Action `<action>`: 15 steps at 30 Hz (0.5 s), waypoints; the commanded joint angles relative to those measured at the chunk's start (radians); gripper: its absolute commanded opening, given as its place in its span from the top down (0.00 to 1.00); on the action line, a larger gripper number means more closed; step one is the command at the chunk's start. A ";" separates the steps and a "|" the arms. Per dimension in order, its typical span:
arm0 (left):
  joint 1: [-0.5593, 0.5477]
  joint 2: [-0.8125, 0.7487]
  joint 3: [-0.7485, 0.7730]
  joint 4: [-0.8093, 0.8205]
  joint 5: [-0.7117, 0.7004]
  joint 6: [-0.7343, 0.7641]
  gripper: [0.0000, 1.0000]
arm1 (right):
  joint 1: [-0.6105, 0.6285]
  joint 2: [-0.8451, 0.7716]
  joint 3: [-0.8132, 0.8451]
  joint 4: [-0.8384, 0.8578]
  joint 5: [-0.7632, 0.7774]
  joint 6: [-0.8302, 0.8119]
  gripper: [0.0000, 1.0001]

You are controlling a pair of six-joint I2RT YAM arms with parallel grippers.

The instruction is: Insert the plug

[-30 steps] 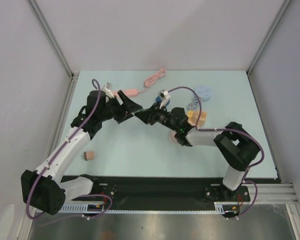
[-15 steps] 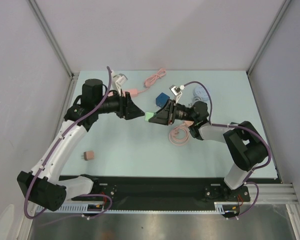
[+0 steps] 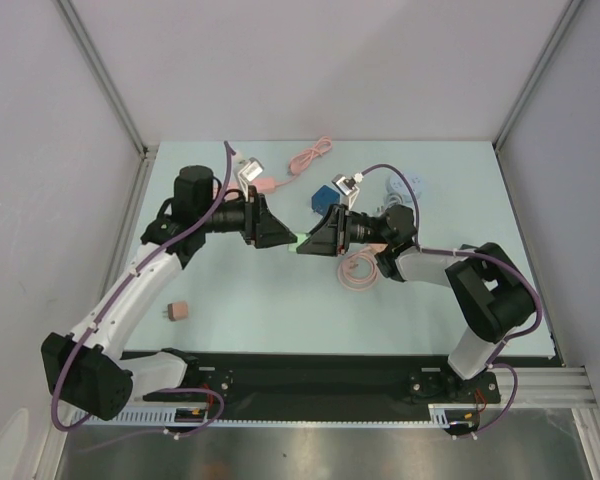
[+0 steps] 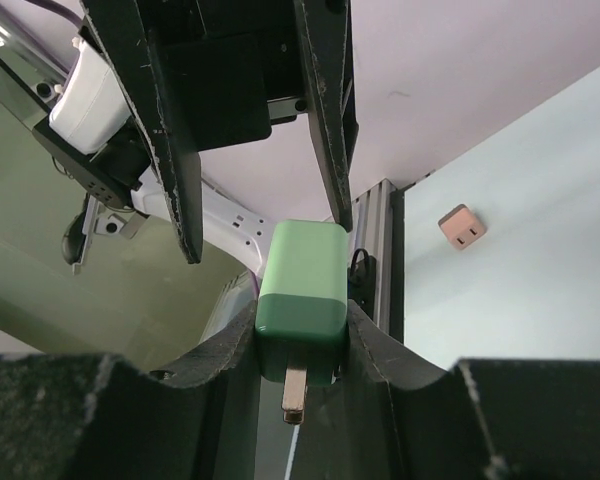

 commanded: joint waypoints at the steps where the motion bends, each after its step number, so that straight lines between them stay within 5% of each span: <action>1: -0.008 -0.001 -0.019 0.084 0.082 -0.017 0.41 | 0.008 -0.035 0.004 0.172 -0.006 -0.008 1.00; 15: -0.008 0.008 -0.076 0.105 0.078 -0.010 0.39 | 0.025 -0.029 0.012 0.185 -0.006 -0.003 1.00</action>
